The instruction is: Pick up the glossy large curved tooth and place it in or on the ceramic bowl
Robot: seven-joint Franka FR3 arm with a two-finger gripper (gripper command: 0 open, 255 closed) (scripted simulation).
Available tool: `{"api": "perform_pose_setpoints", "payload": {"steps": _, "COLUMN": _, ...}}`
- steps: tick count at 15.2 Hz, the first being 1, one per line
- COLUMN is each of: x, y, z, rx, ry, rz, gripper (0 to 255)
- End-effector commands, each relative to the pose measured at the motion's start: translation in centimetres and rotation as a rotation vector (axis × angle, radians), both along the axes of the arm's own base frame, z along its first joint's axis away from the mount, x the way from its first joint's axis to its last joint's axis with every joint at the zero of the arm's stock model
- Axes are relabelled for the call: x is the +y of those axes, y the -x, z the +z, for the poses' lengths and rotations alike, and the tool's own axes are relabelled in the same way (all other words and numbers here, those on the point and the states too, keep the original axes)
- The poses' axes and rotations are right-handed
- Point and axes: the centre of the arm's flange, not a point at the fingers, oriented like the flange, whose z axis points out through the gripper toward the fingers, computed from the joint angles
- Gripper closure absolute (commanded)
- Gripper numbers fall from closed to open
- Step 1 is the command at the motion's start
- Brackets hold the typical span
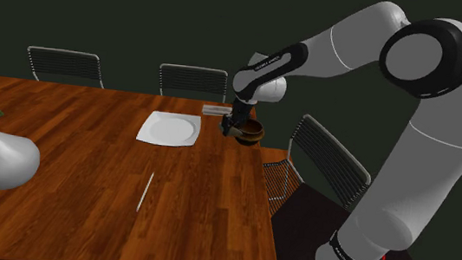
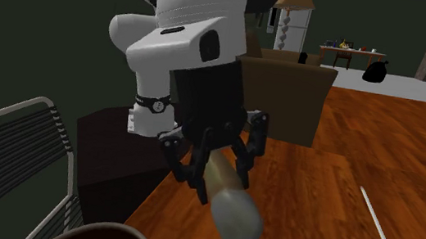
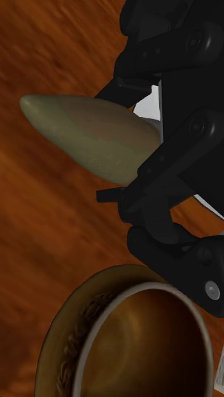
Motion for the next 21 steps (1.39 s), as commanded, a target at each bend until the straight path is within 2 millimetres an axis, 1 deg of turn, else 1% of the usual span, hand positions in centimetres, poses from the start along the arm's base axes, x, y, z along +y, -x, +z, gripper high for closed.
{"api": "perform_pose_setpoints", "payload": {"steps": 1, "x": 0.1, "y": 0.0, "z": 1.2, "rx": 0.0, "ry": 0.0, "rz": 0.0, "gripper": 255}}
{"api": "perform_pose_setpoints", "payload": {"steps": 8, "x": 0.1, "y": 0.0, "z": 4.9, "rx": 0.0, "ry": 0.0, "rz": 0.0, "gripper": 255}}
{"api": "perform_pose_setpoints", "payload": {"steps": 9, "x": 0.1, "y": 0.0, "z": 5.1, "rx": 0.0, "ry": 0.0, "rz": 0.0, "gripper": 255}}
{"api": "perform_pose_setpoints", "payload": {"steps": 21, "x": -15.6, "y": -2.1, "z": 5.7, "rx": 0.0, "ry": 0.0, "rz": 0.0, "gripper": 255}}
